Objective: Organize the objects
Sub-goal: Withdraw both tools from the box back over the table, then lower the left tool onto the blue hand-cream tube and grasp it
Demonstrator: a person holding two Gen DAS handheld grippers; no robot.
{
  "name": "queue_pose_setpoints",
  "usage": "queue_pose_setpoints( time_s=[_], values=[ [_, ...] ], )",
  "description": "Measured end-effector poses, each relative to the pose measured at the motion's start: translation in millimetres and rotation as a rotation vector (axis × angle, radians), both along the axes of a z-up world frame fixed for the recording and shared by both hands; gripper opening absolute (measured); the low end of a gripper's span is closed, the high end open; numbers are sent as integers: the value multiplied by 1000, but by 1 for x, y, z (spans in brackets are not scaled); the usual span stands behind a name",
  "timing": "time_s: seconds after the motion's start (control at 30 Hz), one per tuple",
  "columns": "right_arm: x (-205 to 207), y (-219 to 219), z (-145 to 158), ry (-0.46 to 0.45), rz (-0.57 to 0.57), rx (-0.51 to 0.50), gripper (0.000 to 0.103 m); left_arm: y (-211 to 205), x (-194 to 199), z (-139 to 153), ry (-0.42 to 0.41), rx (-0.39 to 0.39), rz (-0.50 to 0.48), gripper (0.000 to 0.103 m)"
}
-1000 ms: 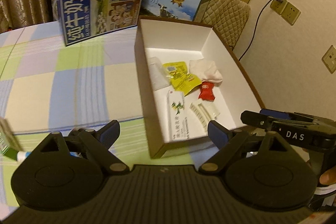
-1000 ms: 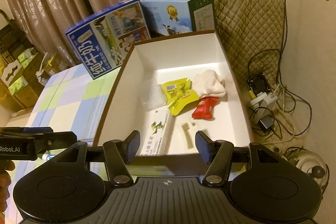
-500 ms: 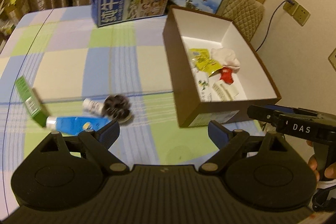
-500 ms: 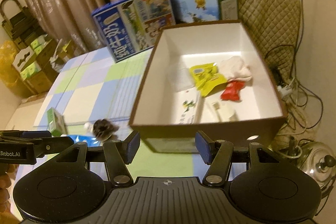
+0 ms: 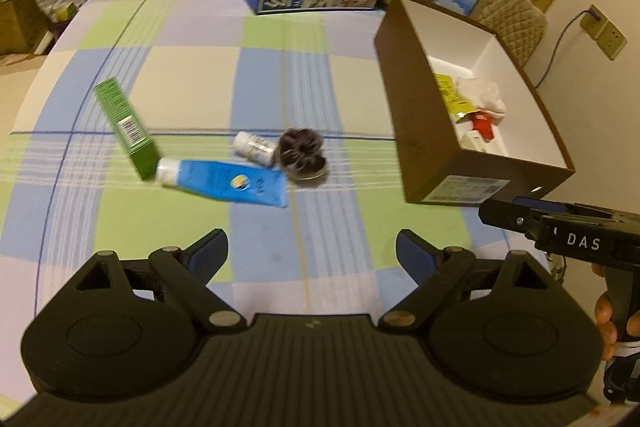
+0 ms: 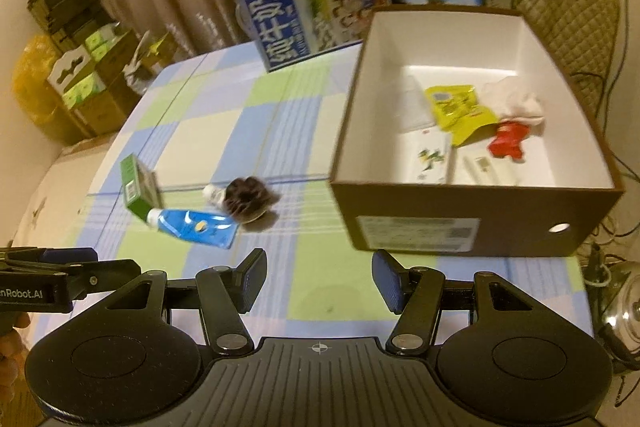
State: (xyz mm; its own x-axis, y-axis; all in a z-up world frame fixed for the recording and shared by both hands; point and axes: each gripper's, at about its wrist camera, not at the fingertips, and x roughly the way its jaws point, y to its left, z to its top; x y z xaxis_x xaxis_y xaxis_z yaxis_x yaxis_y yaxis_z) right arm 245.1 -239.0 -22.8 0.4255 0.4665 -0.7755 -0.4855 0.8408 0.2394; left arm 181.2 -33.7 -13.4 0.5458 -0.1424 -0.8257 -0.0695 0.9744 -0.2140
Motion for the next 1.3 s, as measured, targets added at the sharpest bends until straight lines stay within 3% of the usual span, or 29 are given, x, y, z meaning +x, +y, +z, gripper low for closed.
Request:
queue_pose_setpoints(
  time_s=[0.43,0.9,0.97,1.0,1.03,1.3],
  values=[
    [-13,42,-15,40,92,-13,56,35,-21,0,7,12,76,89],
    [-9,73,-10,113,116,183,56,64,-25,-3,21,32,115,89],
    [-6,77,-16,133,116,186,63,68,-23,-5,27,34,120,89],
    [-6,79,-18,136,116,187,75,70,-23,-6,31,35,121,89],
    [-6,81,-20,132,117,186,80,73,-21,-8,35,36,124,89],
    [0,96,-37,111,124,94,80,89,-10,-22,71,31,141,89]
  ],
)
